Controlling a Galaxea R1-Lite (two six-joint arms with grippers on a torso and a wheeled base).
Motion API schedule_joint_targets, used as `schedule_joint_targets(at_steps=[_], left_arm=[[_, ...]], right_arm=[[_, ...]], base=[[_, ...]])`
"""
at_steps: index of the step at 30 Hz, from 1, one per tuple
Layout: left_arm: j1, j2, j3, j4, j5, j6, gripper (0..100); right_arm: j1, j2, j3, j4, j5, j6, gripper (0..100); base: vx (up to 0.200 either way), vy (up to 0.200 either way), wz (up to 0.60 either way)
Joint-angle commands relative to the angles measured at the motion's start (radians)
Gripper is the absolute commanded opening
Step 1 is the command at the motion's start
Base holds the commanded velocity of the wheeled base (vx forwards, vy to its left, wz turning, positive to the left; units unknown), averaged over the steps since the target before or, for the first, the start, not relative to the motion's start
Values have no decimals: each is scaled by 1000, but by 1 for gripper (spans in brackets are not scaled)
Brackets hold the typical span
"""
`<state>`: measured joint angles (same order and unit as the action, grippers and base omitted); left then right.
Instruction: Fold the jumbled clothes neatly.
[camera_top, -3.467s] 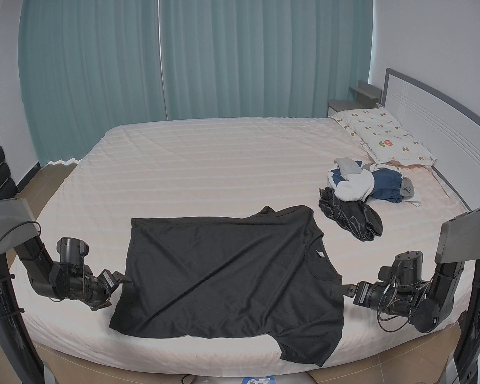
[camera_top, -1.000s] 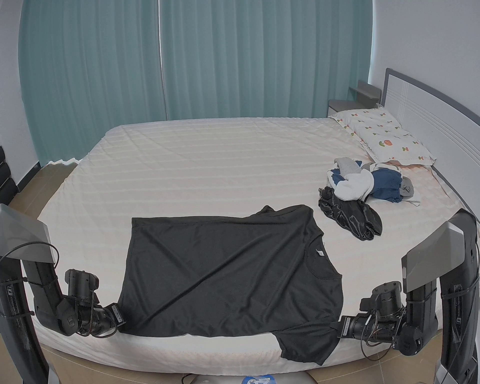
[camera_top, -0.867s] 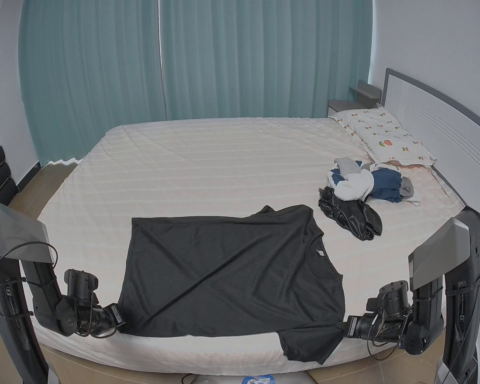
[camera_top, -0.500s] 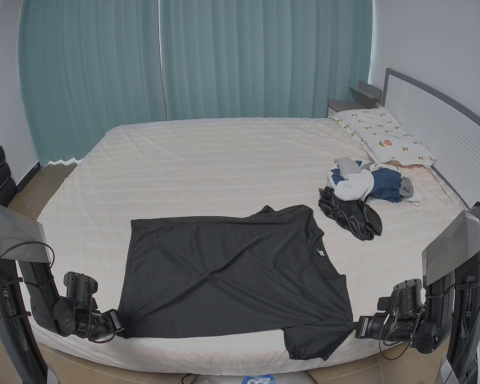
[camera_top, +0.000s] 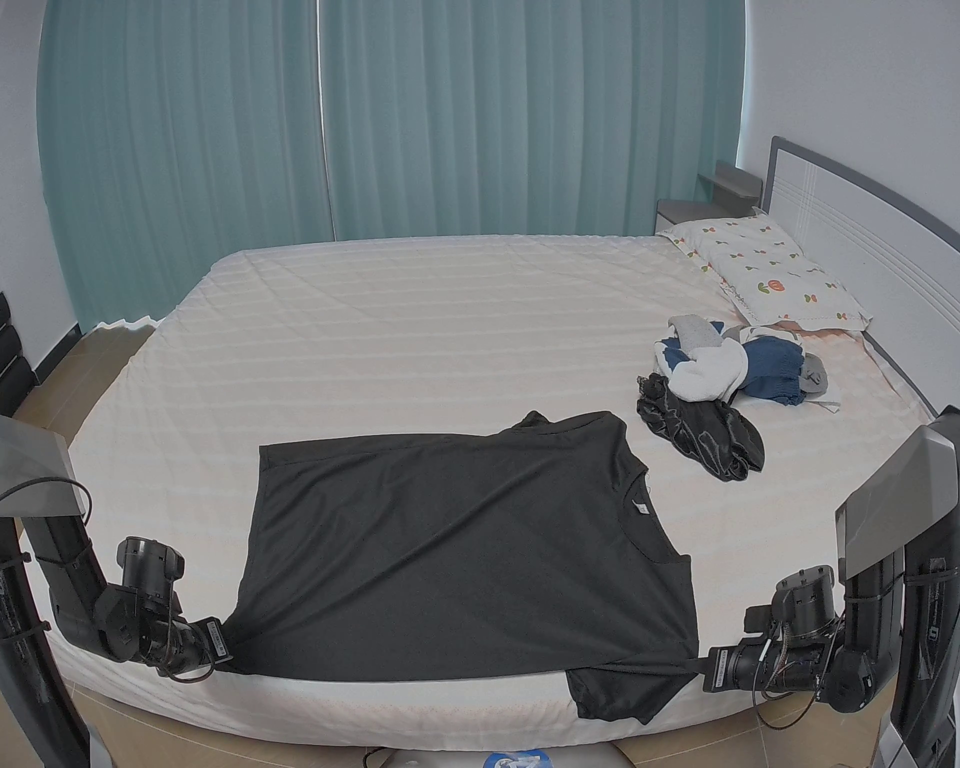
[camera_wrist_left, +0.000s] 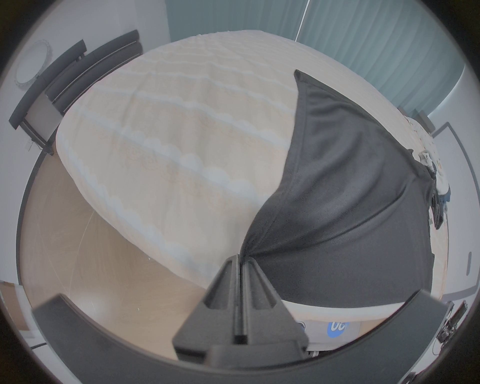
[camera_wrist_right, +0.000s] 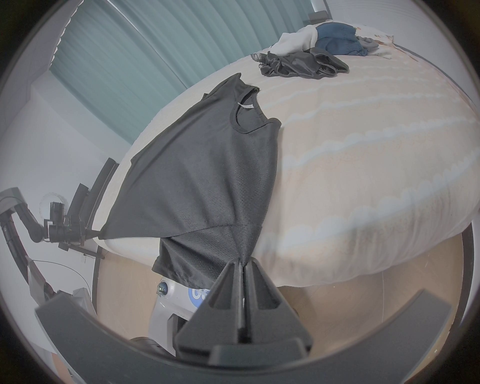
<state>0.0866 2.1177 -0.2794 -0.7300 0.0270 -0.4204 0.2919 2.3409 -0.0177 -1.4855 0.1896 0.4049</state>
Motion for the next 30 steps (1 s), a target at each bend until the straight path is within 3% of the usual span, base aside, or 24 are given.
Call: schedule_joint_targets(at_steps=[1,14,15,16,17,23,26,28,30], left_arm=[[25,4,-12,4,1,11,0],[25,33,-3,3,-2,63,0],[25,35,-3,3,-2,63,0],[25,39,-1,0,-4,63,0],[25,39,-1,0,-4,63,100],[30,44,-12,-5,-6,57,100],[59,24,-34,-8,-10,54,100],[90,-16,-61,-6,-29,52,100],[131,-65,-101,11,-102,22,100]], right_arm=[[3,32,18,-10,1,-14,0],[19,60,-8,-78,4,-24,0],[19,63,-8,-78,4,-24,100],[19,67,-8,-78,4,-24,100],[19,67,-8,-78,4,-24,100],[7,72,-33,-79,2,6,100],[-8,17,-44,-78,4,69,100],[-19,-15,-47,-78,4,112,100],[-22,-40,-48,-78,4,138,100]], base=[[0,0,0],[0,0,0],[0,0,0],[0,0,0],[0,0,0],[0,0,0],[0,0,0],[0,0,0],[0,0,0]])
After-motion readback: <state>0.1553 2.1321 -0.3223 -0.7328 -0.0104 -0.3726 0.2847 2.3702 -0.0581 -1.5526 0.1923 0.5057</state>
